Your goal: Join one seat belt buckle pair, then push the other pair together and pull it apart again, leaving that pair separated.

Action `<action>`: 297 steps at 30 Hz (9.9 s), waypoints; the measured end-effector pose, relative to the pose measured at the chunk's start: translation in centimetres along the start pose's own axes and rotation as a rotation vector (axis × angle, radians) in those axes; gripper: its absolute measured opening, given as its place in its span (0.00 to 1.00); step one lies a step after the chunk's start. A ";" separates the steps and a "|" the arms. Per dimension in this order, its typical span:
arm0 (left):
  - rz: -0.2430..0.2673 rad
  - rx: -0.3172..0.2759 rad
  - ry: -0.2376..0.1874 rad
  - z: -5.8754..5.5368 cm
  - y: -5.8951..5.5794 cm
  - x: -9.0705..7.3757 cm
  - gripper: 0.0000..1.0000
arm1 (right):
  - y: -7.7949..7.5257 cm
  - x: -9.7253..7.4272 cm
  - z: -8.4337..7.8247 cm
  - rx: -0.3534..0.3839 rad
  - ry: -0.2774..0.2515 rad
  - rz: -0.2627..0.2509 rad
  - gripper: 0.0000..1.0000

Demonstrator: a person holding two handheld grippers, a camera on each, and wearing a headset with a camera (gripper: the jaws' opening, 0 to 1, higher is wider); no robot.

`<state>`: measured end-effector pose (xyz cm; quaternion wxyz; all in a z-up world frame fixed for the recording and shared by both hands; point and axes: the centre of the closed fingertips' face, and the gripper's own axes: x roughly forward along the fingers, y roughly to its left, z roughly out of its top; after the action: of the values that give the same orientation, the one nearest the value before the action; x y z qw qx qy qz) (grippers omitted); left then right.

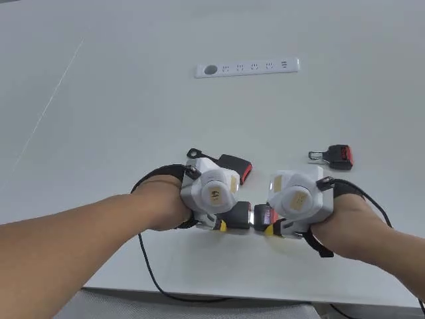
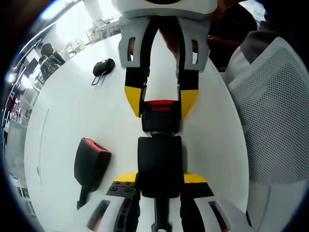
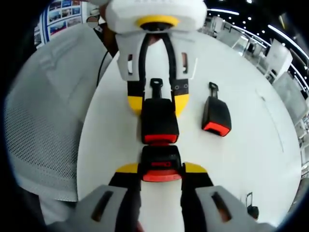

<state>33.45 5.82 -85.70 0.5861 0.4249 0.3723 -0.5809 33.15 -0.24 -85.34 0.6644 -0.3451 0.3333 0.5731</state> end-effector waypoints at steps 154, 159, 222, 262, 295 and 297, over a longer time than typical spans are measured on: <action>0.076 -0.087 -0.026 -1.1 11.1 -0.6 0.30 | -14.5 -6.2 -11.3 -0.071 0.123 -0.007 0.34; 0.074 -0.085 -0.033 -1.1 11.0 -0.6 0.30 | -14.0 -5.4 -9.8 -0.076 0.109 -0.009 0.34; 0.062 -0.037 0.014 -0.9 10.7 -0.4 0.28 | -11.3 0.6 0.0 -0.065 0.050 -0.009 0.30; 0.073 -0.019 0.020 -0.9 10.6 -0.5 0.30 | -11.3 -4.7 -7.7 -0.001 0.065 -0.067 0.34; 0.224 -0.106 -0.106 -0.6 9.5 -5.9 0.47 | -8.8 -11.9 -8.6 0.146 -0.046 -0.227 0.55; 0.256 -0.141 -0.144 -0.6 9.0 -7.0 0.51 | -8.1 -12.4 -8.2 0.162 -0.075 -0.245 0.57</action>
<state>42.16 8.64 -78.79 0.7089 0.3840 0.3119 -0.5026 39.31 -14.54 -78.74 0.7669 -0.3067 0.3087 0.4717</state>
